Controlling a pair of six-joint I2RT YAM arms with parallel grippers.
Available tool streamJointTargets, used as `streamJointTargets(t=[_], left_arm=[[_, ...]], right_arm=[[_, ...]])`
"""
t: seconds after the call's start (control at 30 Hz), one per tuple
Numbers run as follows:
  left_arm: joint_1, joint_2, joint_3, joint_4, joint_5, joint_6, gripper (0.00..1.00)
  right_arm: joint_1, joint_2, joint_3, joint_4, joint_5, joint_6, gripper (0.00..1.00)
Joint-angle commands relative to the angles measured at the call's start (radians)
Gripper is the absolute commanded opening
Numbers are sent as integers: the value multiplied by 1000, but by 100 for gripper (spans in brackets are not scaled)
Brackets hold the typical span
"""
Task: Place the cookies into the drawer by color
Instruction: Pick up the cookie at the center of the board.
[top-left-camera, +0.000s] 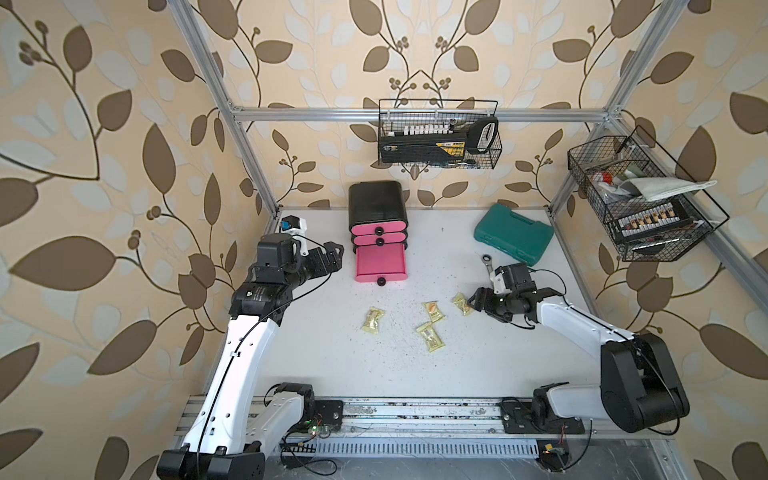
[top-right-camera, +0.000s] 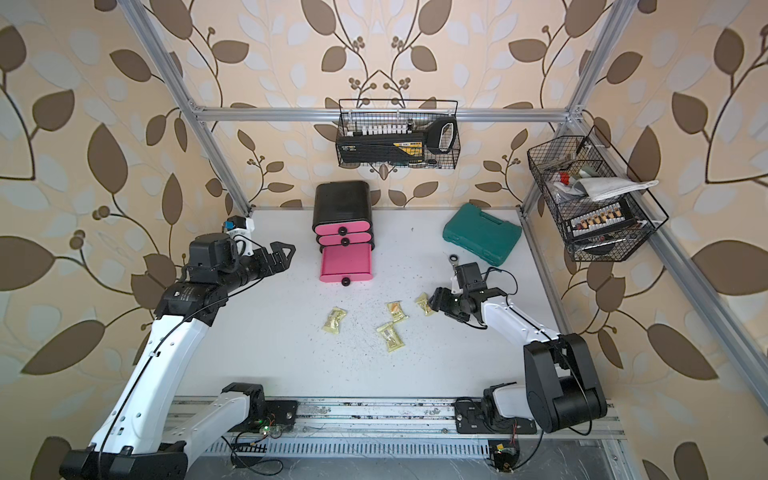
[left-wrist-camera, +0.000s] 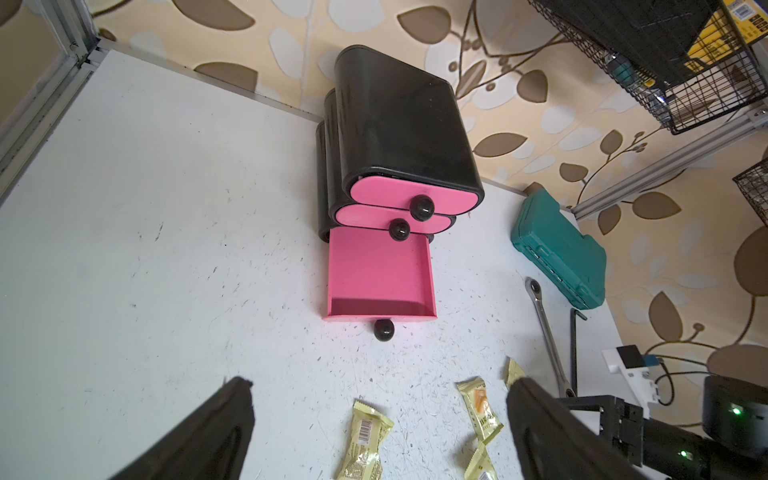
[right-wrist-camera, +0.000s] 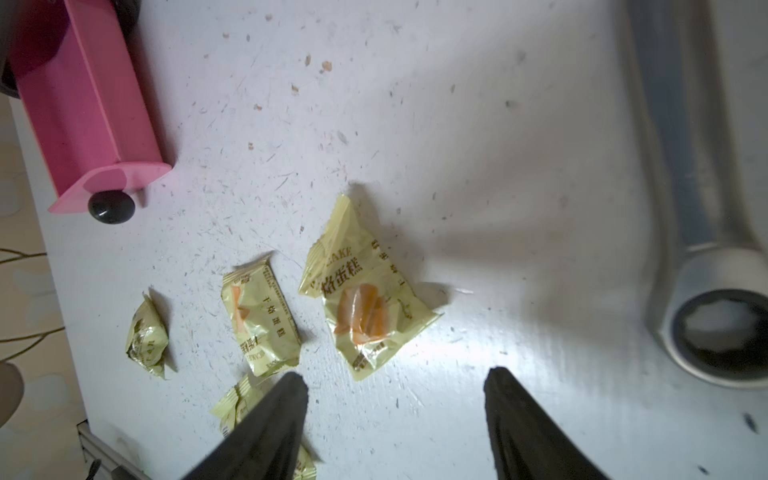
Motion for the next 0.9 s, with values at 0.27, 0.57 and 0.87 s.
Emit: streamJointTargets(t=[0.27, 0.57, 0.87], left_arm=[[8, -6, 19, 35, 5, 4, 98], [8, -5, 21, 34, -1, 4, 98], [8, -9, 21, 31, -3, 6, 98]], right_arm=[[5, 113, -47, 167, -31, 16, 69], [52, 134, -84, 214, 42, 51, 14], [233, -19, 18, 75, 275, 25, 0]])
